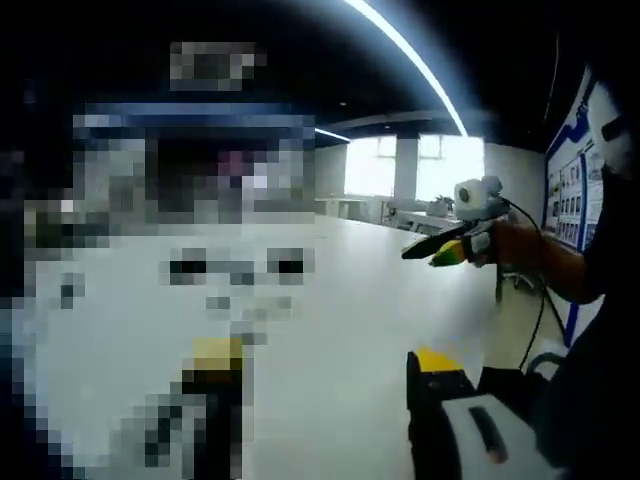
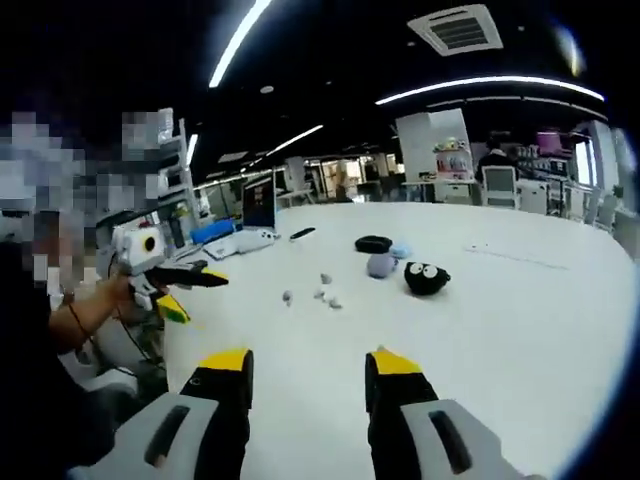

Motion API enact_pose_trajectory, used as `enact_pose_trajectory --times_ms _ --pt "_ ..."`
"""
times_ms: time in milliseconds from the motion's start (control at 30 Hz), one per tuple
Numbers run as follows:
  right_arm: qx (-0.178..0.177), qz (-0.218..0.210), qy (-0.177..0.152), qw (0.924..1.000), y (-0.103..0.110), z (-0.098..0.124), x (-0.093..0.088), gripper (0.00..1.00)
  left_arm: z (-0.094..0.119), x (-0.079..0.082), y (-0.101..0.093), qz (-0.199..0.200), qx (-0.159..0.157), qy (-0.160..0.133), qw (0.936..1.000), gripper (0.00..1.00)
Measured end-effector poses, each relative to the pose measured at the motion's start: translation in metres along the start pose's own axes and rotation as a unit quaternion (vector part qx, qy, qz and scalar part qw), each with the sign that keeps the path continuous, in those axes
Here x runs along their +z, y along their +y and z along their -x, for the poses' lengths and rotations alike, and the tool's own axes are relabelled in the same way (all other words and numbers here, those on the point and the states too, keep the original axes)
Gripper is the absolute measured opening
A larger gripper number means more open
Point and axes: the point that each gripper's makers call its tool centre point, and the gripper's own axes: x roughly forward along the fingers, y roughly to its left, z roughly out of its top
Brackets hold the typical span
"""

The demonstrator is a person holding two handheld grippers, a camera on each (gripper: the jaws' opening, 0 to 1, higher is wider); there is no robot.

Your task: Pick up the earbuds from the table and place the earbuds into the earbud case

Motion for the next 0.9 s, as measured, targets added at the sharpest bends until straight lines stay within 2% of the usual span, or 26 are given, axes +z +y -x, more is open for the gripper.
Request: enact_pose_trajectory --times_ms 133,267,467,600,700,800,900 --pt "0.009 -0.044 -0.017 0.9989 0.006 -0.001 -0.004 0.45 0.002 -0.001 0.0 0.009 0.0 -0.001 1.0 0.67" --pt "-0.006 -0.029 -0.008 0.9995 0.0 -0.007 -0.006 0.44 0.003 -0.006 0.001 0.019 -0.002 0.001 0.9998 0.67" --pt "-0.022 0.008 0.001 0.9997 -0.014 -0.017 0.009 0.42 0.007 -0.01 0.007 0.034 0.003 -0.003 0.9994 0.66" --pt "-0.025 0.034 -0.001 0.9991 -0.03 -0.027 0.037 0.39 0.012 -0.015 0.01 0.043 0.006 -0.003 0.9991 0.66" --pt "-0.03 0.034 -0.01 0.9989 -0.045 -0.036 0.061 0.34 0.015 -0.019 0.011 0.047 0.005 -0.002 0.9989 0.66" --pt "-0.028 0.062 -0.001 0.9977 -0.055 -0.05 0.082 0.32 0.018 -0.023 0.012 0.051 0.006 -0.002 0.9987 0.66" --pt "-0.02 0.082 0.013 0.9963 -0.062 -0.067 0.094 0.31 0.022 -0.025 0.012 0.057 0.006 -0.005 0.9984 0.66"
